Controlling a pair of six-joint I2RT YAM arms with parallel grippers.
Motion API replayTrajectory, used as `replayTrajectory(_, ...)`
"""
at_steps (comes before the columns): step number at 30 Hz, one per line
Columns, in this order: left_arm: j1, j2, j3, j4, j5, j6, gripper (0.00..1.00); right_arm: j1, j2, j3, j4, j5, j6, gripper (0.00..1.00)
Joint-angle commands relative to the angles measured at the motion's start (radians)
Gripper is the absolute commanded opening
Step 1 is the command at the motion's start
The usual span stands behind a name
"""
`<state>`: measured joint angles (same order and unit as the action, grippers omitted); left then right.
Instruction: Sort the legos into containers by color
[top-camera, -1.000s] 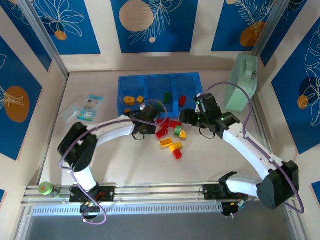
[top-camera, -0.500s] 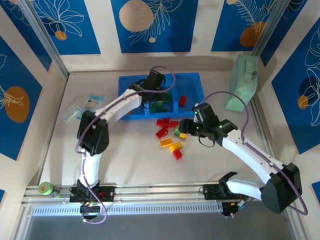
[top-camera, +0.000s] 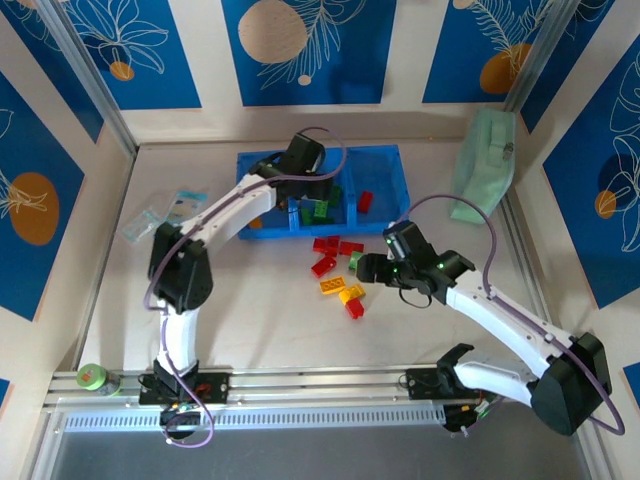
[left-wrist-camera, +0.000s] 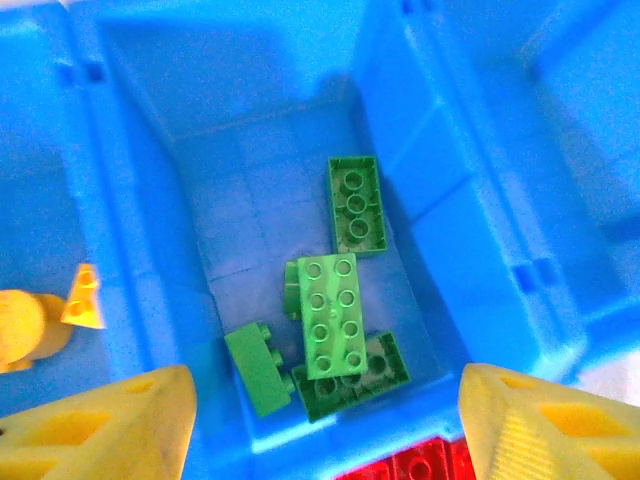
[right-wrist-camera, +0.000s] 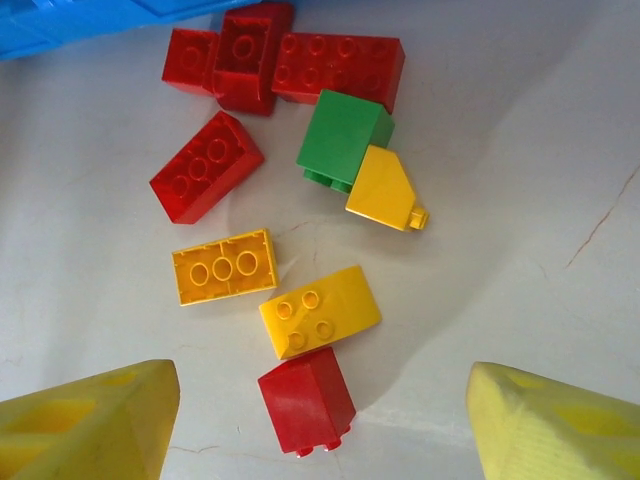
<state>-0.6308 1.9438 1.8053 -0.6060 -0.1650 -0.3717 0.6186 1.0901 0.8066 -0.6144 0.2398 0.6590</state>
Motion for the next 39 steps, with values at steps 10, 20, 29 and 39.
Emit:
replayTrajectory(10,-0.044,-0.601,-0.615,0.22,-0.007,-0.054,0.7,0.12,0.416,0.315,-0.039,0.016,-0.05,0.77)
replayTrajectory(20,-0.058,-0.968,-1.056,0.169,-0.049,-0.203,0.7,0.135,0.787,0.571,-0.133,0.052,-0.02,0.81)
replayTrajectory(29,-0.067,-1.183,-1.249,0.114,-0.056,-0.295,0.69,0.128,0.962,0.68,-0.156,0.051,-0.016,0.8)
replayTrajectory(39,-0.069,-1.166,-1.244,0.126,-0.053,-0.286,0.69,0.17,0.968,0.646,-0.148,0.047,0.01,0.62)
